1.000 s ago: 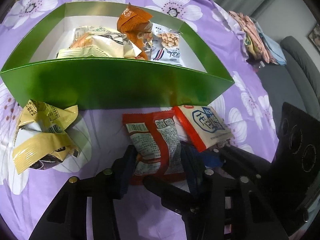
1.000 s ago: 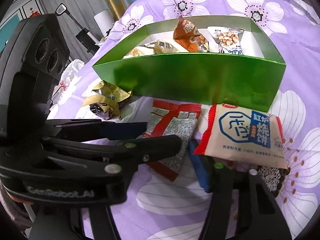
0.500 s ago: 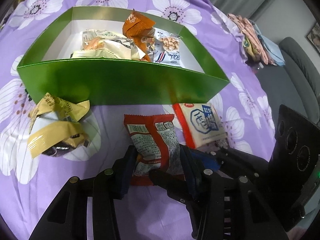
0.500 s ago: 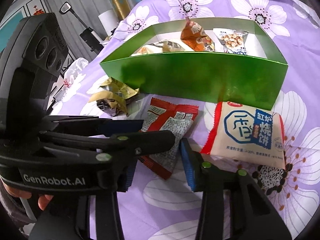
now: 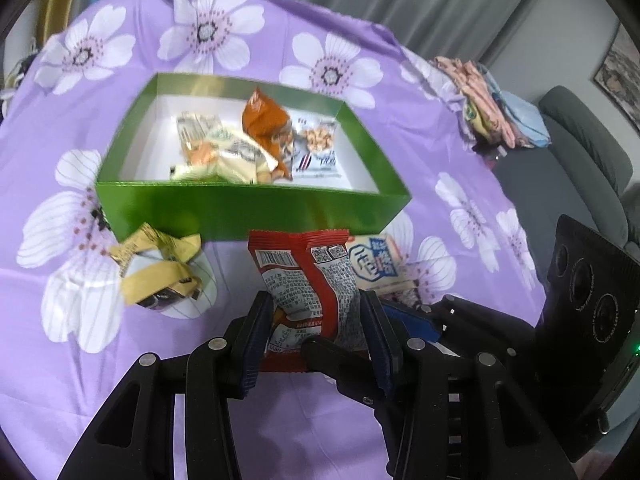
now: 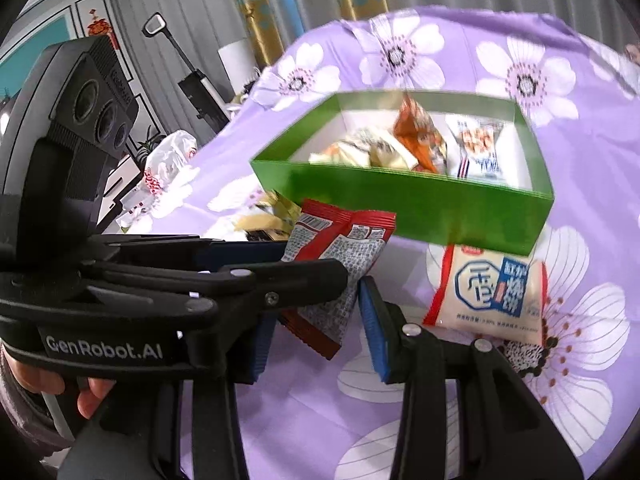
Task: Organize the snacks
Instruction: 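Lift the red-and-white packet and carry it over the green box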
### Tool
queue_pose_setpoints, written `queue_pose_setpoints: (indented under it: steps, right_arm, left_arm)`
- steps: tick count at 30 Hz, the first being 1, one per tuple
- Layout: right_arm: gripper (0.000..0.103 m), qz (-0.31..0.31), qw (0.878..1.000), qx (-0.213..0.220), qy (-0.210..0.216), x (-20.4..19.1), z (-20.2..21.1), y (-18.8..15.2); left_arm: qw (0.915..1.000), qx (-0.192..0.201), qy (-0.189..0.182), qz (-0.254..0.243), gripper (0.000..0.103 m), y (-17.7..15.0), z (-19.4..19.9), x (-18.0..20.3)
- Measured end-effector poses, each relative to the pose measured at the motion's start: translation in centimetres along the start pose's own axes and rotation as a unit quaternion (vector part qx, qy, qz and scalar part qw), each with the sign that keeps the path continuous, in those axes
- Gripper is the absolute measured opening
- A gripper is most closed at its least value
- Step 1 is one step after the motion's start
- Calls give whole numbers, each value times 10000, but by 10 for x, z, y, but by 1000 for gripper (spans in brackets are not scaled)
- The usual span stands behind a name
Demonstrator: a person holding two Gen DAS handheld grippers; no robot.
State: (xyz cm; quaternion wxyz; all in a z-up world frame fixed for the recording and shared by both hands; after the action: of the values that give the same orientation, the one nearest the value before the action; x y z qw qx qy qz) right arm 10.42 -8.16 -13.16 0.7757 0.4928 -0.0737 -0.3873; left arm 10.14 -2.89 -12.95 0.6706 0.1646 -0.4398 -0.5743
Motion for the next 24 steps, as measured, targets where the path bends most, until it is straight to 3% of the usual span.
queue_pose_setpoints:
  steps: [11,24]
  right_arm:
    - [41,236,9991,361,33,-13,20,28]
    - [41,358,9975,599,80,-15,12,57]
  left_arm:
    - [9989,419,-13,-196,46,23,28,14]
    - [9981,546,-13,-276,46,54,26,10]
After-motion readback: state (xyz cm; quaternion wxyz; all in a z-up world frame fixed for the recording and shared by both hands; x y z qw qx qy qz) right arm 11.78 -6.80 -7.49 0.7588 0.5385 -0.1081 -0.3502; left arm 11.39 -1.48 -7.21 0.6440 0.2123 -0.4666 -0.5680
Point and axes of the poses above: each gripper's, at about its wrist camera, not at the fingertips, and z roughly against the way its jaws point, x to its right, y to its top, the point moved 7 cm from there along -z, roughly the way its jaws point, and after that the axes turned 14 degrees about x, right-handed, at the moved point
